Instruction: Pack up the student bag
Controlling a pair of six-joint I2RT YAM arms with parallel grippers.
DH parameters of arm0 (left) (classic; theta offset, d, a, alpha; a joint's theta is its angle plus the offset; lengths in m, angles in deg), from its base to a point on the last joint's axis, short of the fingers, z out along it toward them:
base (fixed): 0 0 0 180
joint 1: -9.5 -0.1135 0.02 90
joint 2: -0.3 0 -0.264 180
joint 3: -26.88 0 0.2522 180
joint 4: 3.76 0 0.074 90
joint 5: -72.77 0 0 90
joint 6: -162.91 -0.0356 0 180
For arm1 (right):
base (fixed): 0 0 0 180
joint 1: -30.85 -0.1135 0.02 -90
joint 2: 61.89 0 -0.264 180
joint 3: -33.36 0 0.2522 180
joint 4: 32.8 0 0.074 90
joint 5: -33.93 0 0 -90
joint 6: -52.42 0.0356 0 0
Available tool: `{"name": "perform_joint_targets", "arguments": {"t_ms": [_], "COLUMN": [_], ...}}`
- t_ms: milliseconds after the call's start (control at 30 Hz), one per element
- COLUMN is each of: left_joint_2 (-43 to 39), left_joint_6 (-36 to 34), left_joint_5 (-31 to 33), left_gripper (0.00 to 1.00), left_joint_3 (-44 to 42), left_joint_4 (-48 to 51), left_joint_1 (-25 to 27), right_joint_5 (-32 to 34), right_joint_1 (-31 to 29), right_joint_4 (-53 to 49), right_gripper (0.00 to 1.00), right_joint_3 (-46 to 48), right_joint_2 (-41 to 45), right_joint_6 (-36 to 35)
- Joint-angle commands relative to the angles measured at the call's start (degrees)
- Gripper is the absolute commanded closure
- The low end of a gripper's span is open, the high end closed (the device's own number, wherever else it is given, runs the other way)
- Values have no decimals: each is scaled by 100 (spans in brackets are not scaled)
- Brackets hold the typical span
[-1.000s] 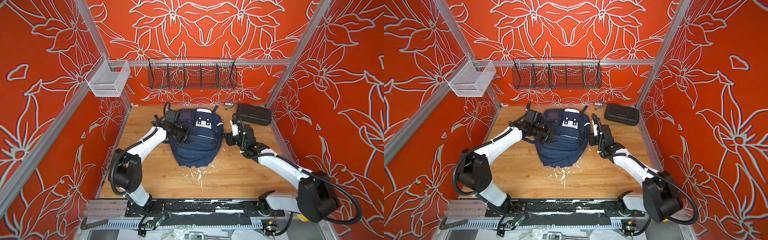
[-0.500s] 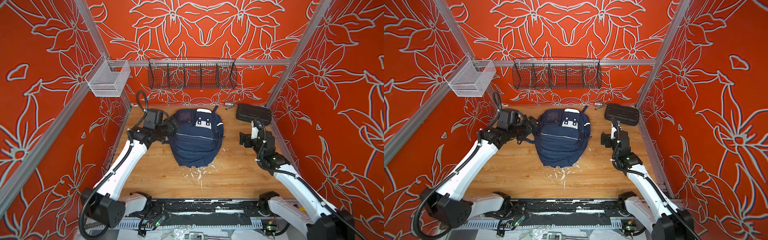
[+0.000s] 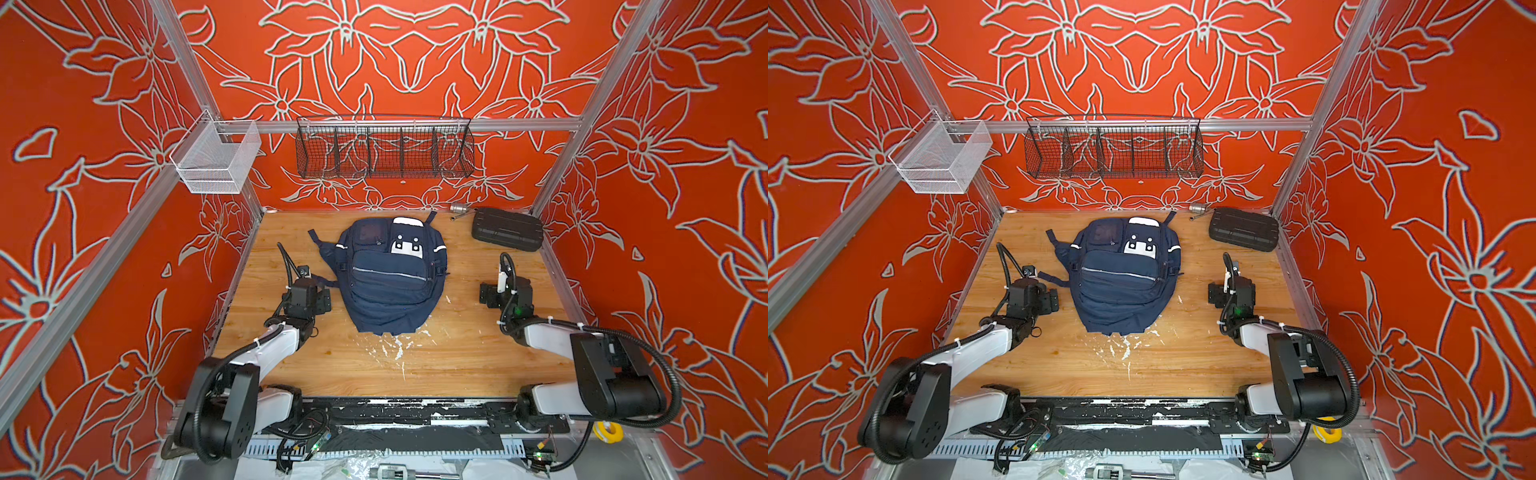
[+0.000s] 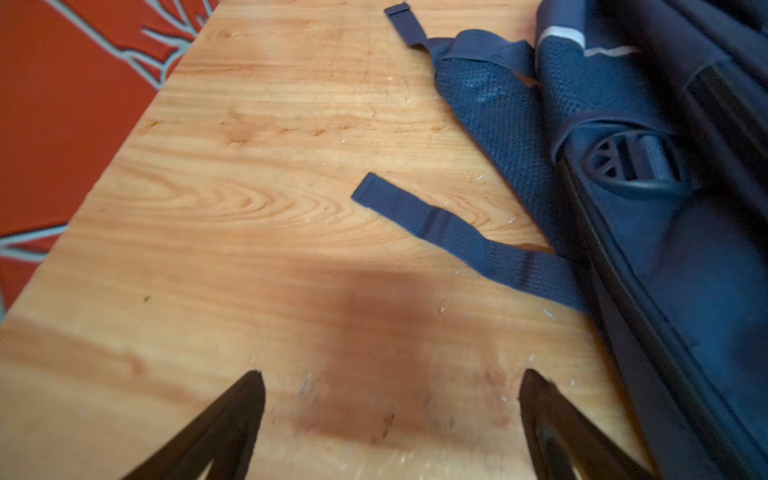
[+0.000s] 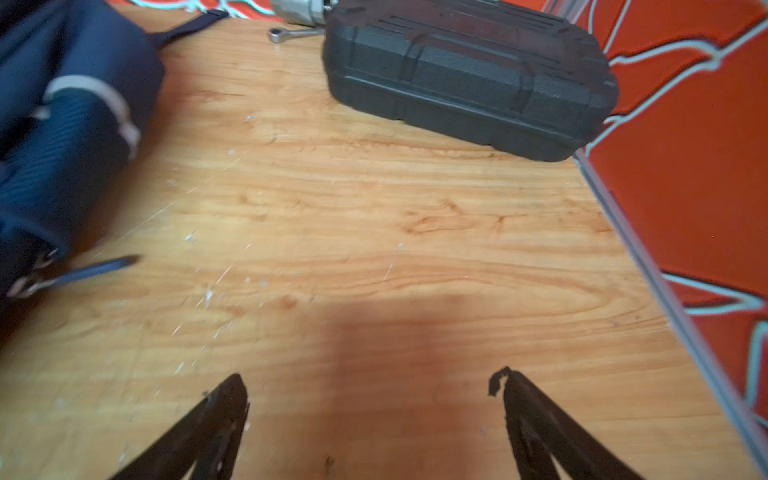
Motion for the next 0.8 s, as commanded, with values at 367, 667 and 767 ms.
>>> {"name": "perform_joint_targets", "arguments": {"t_ms": [367,667,767], "left_joint_2": [491,567,517], "left_joint_6": [-399,-373,-373], "left_joint_5": [-1372,-1601,-1586], "left_gripper": [3,3,3], "left_joint_3": [39,143,101], "left_joint_4": [-1137,-1011,-1037], "left_joint_1": [-526,-631,-634], "right_joint_5": [-705,-717,-730], "right_joint_1": [34,34,37], "right_joint_4": [1032,1086,1051], "right_gripper": [3,3,3], "right_joint_3": [171,167,150], "right_joint_2": [-36,-74,-73], "right_joint_6": [-362,-349,-348]}}
